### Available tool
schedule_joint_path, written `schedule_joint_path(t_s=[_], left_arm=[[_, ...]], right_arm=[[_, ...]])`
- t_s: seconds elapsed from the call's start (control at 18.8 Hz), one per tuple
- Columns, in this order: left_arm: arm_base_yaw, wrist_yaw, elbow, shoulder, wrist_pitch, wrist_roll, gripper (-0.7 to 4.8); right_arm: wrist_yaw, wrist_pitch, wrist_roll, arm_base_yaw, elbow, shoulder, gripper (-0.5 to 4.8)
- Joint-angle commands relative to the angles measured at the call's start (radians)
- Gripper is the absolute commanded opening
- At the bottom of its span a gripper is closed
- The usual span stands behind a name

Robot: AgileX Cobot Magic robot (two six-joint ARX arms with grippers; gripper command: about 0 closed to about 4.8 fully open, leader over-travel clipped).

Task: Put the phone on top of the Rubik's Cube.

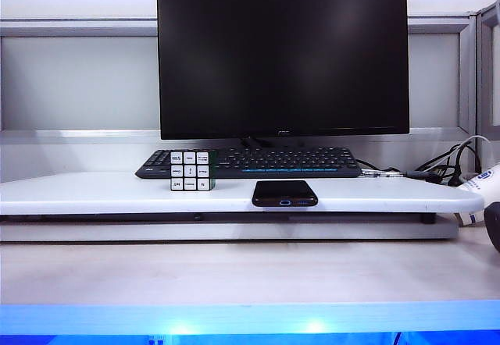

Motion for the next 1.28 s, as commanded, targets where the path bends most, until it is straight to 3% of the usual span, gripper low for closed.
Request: schedule_joint_path(t_s=[0.05, 0.37, 0.48, 0.69, 0.8, 0.85, 0.9, 1.06, 1.28], left_arm=[[0.001, 0.009, -0.002, 0.0, -0.021, -0.008, -0.05], [0.001, 0.012, -0.002, 0.0, -0.021, -0.007, -0.05], [0.001, 0.119, -0.002, 0.0, -0.011, -0.006, -0.06], [0.001, 0.203, -0.002, 0.0, -0.001, -0.005, -0.06], [0.001, 0.21, -0.002, 0.0, 0.001, -0.006, -0.06], [0.001, 0.21, -0.002, 0.0, 0.002, -0.006, -0.06], [0.001, 0.21, -0.002, 0.0, 0.002, -0.006, -0.06], [0.001, 0.22, -0.002, 0.0, 0.002, -0.004, -0.06], [0.001, 0.346, -0.002, 0.0, 0.011, 0.001, -0.06]], right_arm=[[-0.053, 0.086, 0.15, 0.001, 0.003, 0.005, 3.57], [-0.098, 0.214, 0.379, 0.001, 0.003, 0.008, 3.72], [-0.099, 0.234, 0.393, 0.002, 0.078, 0.058, 3.73], [-0.166, 0.338, 0.393, 0.002, 0.162, 0.254, 3.74], [-0.23, 0.365, 0.393, 0.002, 0.229, 0.45, 3.94], [-0.335, 0.428, 0.436, 0.002, 0.277, 0.721, 4.0], [-0.361, 0.458, 0.461, 0.002, 0.277, 0.779, 4.0], [-0.412, 0.689, 0.557, 0.055, 0.277, 1.073, 4.0], [-0.412, 0.99, 0.653, 0.139, 0.355, 1.486, 4.0]])
